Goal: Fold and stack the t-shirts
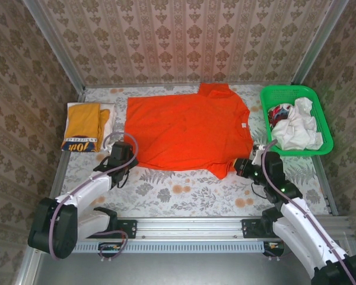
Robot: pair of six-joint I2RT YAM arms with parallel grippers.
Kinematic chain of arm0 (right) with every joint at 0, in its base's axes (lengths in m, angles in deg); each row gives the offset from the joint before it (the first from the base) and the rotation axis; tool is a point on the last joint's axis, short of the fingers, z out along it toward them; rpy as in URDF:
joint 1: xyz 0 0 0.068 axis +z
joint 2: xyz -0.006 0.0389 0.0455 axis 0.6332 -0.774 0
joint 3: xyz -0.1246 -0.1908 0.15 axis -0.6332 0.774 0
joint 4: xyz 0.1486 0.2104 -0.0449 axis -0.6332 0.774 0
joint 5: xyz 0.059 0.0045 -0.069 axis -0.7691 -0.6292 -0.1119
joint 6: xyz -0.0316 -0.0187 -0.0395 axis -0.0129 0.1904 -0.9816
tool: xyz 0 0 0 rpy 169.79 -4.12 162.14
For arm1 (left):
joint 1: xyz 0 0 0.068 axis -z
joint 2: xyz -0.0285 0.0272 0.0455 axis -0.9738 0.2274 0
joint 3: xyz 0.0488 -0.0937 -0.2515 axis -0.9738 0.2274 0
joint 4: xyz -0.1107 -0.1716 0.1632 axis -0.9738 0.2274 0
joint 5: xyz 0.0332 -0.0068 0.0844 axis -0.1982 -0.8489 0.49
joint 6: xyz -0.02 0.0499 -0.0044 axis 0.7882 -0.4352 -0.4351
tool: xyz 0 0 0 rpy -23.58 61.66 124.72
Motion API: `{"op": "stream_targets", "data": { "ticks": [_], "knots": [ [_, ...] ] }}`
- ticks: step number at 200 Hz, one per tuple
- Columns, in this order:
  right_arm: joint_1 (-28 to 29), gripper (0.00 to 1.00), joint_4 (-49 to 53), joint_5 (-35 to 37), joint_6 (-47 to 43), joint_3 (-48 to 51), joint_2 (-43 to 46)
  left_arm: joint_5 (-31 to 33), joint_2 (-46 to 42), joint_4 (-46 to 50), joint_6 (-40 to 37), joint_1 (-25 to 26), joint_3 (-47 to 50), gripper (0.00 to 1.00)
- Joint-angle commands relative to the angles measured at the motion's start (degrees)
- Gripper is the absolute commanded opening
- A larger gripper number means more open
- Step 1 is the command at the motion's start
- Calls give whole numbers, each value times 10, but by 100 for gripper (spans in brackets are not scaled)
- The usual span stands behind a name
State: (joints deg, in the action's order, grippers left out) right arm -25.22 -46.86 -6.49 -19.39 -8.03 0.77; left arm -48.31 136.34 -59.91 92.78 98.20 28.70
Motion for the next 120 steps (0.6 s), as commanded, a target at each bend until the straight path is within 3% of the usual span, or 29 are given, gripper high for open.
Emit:
{"op": "stream_targets", "data": {
  "ticks": [1, 16, 40, 60, 88, 120],
  "knots": [
    [23, 1, 73, 22, 35, 13, 36, 8, -18, 16, 21, 4, 15, 13],
    [31, 9, 104, 35, 42, 15, 64, 12, -39, 44, 16, 4, 14, 24],
    [32, 52, 137, 60, 26, -5, 100, 39, -92, 102, -4, 3, 6, 57],
    [31, 73, 141, 74, -13, -36, 92, 55, -142, 125, -38, 3, -8, 79],
    [47, 78, 137, 94, -73, -88, 11, 49, -150, 129, -69, 3, -39, 94],
    [116, 66, 108, 125, -75, -123, -148, 29, -91, 110, -71, -2, -60, 100]
  ]
}}
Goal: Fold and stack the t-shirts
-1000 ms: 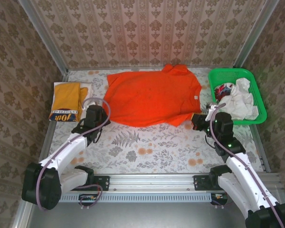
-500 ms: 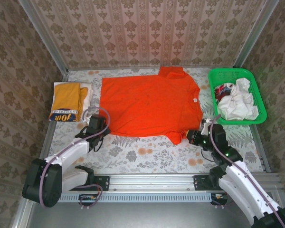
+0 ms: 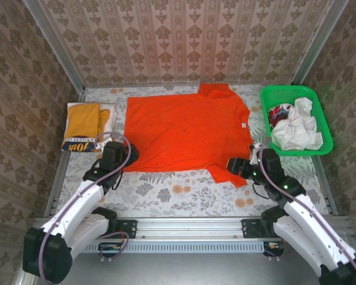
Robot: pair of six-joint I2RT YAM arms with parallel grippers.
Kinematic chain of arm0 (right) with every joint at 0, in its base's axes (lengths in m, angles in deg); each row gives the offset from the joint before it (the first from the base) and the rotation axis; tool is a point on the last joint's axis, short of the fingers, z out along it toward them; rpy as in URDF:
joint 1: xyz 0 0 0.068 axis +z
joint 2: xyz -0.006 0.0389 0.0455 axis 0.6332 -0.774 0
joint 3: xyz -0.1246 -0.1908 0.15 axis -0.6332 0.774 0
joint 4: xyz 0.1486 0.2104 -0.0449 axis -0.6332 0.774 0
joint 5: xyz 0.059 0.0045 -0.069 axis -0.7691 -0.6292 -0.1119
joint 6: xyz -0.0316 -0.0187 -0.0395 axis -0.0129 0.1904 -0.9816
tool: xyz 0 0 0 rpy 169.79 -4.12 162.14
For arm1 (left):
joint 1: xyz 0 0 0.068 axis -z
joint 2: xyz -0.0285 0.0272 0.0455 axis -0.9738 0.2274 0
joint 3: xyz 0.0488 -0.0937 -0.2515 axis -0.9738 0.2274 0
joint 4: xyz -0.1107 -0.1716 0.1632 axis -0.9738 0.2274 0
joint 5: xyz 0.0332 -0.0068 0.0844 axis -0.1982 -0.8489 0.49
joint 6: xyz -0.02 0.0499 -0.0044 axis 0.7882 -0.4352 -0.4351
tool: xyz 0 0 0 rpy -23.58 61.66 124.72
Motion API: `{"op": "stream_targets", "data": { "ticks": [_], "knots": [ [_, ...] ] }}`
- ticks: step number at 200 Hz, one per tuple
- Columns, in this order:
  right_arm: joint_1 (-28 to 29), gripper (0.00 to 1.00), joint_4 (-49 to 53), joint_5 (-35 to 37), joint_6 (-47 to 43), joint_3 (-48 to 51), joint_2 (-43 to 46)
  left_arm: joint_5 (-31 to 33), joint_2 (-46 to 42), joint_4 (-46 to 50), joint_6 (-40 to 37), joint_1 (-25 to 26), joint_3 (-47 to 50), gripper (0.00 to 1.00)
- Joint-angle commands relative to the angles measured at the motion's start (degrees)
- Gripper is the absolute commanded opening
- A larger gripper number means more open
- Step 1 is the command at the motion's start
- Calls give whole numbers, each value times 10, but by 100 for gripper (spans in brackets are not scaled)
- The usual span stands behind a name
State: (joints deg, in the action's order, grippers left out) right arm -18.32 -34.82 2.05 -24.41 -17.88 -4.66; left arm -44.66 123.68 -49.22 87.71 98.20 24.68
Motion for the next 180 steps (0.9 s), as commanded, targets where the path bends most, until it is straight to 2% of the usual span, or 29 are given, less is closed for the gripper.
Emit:
{"op": "stream_targets", "data": {
  "ticks": [1, 19, 54, 65, 103, 124, 157, 180],
  "knots": [
    [50, 66, -13, 42, -25, -26, -99, -9, 37, 2, -20, -3, -20, 100],
    [99, 59, -21, 70, -20, -44, -193, -18, 63, 1, -13, -12, -24, 100],
    [132, 41, -69, 56, 29, -57, -325, -30, 88, 15, -6, -20, -30, 100],
    [141, 36, -74, 56, 36, -60, -350, -30, 89, 19, -6, -21, -29, 100],
    [172, 29, -78, 56, 44, -59, -393, -22, 84, 29, 0, -25, -24, 99],
    [195, 19, -64, 58, 49, -62, -401, -26, 85, 28, 5, -25, -21, 99],
    [250, 18, -47, 61, 75, -74, -424, -27, 87, 28, 14, -27, -18, 99],
    [285, 20, -40, 59, 87, -93, -423, -29, 92, 29, 20, -29, -19, 98]
  ]
}}
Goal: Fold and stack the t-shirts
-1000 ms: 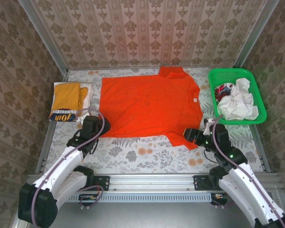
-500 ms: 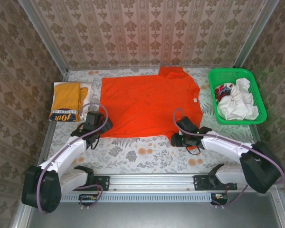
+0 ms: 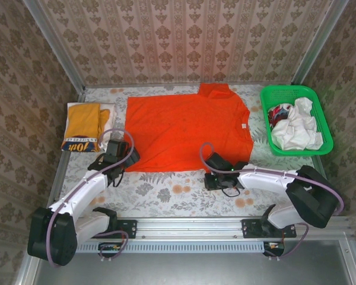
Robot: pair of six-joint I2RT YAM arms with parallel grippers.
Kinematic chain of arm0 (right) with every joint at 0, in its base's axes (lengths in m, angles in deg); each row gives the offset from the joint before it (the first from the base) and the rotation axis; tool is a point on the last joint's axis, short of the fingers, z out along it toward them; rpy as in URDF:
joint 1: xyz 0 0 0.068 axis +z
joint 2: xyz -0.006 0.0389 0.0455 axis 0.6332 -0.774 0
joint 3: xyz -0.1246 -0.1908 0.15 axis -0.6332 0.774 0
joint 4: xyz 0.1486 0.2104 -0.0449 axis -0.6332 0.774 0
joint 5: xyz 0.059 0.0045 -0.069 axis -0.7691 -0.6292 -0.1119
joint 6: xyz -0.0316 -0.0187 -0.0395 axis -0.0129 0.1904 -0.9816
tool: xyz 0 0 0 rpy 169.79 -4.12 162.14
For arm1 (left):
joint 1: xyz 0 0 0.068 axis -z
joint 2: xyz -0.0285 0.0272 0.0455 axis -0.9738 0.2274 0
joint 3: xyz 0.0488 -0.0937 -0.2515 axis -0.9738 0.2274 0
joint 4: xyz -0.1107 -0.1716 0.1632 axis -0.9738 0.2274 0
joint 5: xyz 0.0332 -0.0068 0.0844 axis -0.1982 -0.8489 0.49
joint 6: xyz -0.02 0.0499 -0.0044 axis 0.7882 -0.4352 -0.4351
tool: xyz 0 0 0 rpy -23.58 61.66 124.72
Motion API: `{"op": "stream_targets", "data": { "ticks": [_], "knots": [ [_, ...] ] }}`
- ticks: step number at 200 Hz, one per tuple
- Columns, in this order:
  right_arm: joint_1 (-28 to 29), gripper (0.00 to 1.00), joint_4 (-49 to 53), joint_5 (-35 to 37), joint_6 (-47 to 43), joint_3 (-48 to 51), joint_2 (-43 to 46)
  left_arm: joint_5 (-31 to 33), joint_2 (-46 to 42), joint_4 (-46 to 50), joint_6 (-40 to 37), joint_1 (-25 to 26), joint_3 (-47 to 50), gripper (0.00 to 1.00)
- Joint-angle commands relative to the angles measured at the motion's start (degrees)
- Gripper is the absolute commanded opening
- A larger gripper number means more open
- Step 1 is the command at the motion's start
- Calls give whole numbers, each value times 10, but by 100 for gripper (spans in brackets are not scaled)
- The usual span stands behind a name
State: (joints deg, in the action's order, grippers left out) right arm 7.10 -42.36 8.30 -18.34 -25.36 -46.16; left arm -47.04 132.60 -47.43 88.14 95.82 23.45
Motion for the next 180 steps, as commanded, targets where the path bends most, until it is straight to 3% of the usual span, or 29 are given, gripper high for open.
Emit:
{"op": "stream_targets", "data": {
  "ticks": [1, 32, 52, 70, 105, 132, 180],
  "knots": [
    [32, 20, 36, -4, 26, -19, -8, -5, 3, 11, 15, -6, -7, 98],
    [46, 27, 25, 0, 17, -36, 25, -10, 17, 9, 21, -7, -12, 99],
    [44, 49, 11, 42, 10, -30, 85, -13, 24, 18, 30, -7, -17, 100],
    [32, 57, 22, 87, 14, -24, 131, -10, 27, 29, 44, -8, -18, 100],
    [-33, 45, 8, 31, 31, 10, 141, -10, 37, 21, 58, -8, -12, 100],
    [-27, 40, 23, 8, 19, -6, 92, -13, 49, 29, 57, -8, -19, 100],
    [14, 34, 74, 45, 17, -28, 14, -10, 48, 29, 58, -8, -16, 100]
  ]
}}
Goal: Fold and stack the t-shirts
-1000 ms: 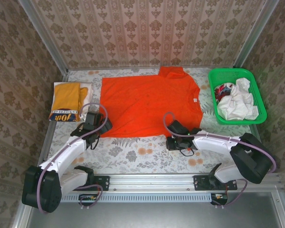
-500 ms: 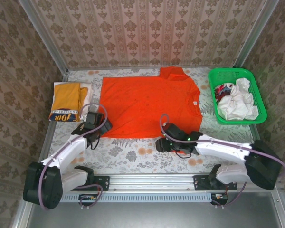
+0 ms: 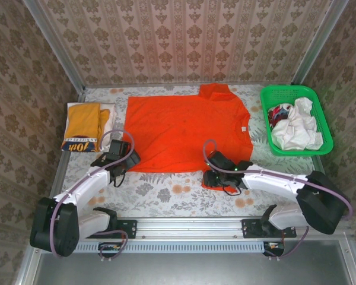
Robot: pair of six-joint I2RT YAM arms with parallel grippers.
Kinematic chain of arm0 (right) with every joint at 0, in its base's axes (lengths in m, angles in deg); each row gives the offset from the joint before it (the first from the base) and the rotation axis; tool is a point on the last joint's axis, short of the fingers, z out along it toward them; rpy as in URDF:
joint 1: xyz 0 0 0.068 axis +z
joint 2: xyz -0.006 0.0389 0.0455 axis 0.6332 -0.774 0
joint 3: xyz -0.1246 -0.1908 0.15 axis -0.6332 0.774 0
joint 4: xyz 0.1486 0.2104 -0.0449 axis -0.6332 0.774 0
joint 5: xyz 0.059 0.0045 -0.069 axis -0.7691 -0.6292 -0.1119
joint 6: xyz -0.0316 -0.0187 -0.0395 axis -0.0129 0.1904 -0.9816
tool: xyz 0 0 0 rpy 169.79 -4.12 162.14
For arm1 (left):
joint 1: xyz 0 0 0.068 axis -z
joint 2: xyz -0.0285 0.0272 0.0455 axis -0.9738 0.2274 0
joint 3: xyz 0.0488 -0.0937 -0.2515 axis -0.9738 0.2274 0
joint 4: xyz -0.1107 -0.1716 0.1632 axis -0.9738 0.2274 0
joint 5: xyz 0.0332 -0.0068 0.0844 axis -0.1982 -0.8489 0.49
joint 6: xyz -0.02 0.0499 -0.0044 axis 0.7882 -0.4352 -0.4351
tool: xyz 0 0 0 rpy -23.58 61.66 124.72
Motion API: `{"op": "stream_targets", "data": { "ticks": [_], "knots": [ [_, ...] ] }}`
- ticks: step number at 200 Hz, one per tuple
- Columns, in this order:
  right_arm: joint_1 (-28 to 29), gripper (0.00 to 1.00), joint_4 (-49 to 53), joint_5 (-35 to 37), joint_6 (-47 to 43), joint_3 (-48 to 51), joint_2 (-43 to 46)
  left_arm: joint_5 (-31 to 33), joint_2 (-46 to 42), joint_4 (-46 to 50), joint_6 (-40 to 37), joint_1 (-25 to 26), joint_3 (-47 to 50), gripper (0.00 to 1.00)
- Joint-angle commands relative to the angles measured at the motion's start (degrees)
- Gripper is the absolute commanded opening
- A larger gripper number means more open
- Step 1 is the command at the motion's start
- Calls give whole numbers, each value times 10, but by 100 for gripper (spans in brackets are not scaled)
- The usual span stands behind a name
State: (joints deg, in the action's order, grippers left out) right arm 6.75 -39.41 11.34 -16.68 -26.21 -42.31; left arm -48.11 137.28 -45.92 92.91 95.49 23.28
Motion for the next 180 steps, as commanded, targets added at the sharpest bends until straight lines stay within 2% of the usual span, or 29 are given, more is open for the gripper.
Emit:
{"op": "stream_targets", "data": {
  "ticks": [1, 22, 59, 117, 141, 160, 180],
  "knots": [
    [17, 34, 45, 15, 0, -20, -24, 1, 2, 14, 10, -5, -14, 100],
    [37, 27, 59, 14, 3, -29, -60, 2, 1, 14, 9, -5, -13, 100],
    [58, 0, 54, 4, 4, -47, -80, -1, 6, 9, 10, -7, -12, 100],
    [70, 0, -5, -62, -10, -65, -74, 1, 7, 12, 13, -7, -12, 100],
    [70, 14, -22, -62, -17, -62, -55, 0, 7, 13, 16, -9, -10, 100],
    [64, 35, -14, -27, -23, -58, -18, -5, 8, 13, 24, -12, -9, 100],
    [42, 40, -4, 1, -16, -40, 20, -6, 9, 15, 41, -16, -9, 97]
  ]
}}
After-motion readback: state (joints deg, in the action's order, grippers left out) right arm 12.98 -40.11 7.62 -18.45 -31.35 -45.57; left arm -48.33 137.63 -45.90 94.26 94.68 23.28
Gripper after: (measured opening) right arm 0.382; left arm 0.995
